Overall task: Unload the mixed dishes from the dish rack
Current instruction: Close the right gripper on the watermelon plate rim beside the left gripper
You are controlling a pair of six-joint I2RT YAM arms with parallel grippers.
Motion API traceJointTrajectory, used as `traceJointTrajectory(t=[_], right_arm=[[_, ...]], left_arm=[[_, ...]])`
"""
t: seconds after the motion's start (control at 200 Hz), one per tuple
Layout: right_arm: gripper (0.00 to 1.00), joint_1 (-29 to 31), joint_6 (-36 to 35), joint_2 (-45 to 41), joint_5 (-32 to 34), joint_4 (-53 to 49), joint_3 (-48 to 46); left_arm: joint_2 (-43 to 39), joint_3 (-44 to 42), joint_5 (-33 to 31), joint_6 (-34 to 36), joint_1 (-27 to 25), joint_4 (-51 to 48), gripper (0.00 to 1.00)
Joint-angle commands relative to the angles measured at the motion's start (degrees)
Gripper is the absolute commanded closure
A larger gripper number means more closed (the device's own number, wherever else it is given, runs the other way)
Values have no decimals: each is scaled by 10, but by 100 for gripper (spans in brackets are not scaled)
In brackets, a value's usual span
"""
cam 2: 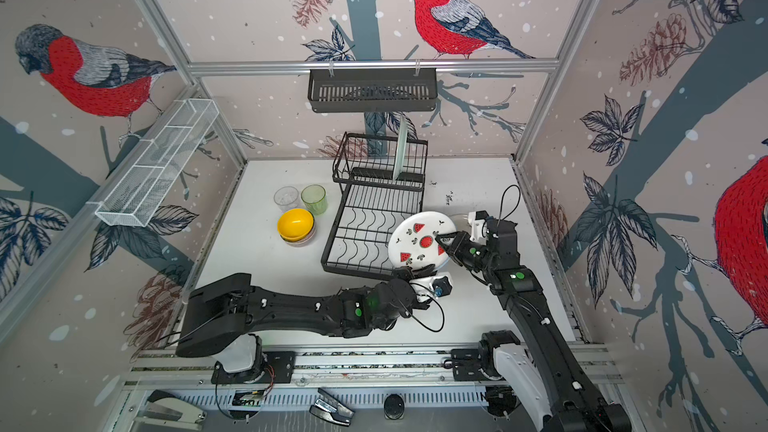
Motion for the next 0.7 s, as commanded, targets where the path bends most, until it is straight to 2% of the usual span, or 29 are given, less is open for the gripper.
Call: traceJointTrajectory(t=[0.0, 0.105, 0.46, 0.67, 0.69], right_arm=[[94, -9, -10, -3, -21, 20, -4], [98, -17, -9, -2, -26, 20, -8], [100, -34, 0, -3, -39, 31, -11], [100, -42, 7, -8, -46, 33, -13], [100, -43, 7, -8, -47, 33, -13]], left_arm=[[3, 8, -36, -2, -2, 111, 100], [8, 8, -42, 1, -3, 116, 100], [13, 0, -71, 1, -3, 138, 100], [18, -1, -85, -1, -2, 150, 60], [18, -1, -86, -1, -2, 151, 53]])
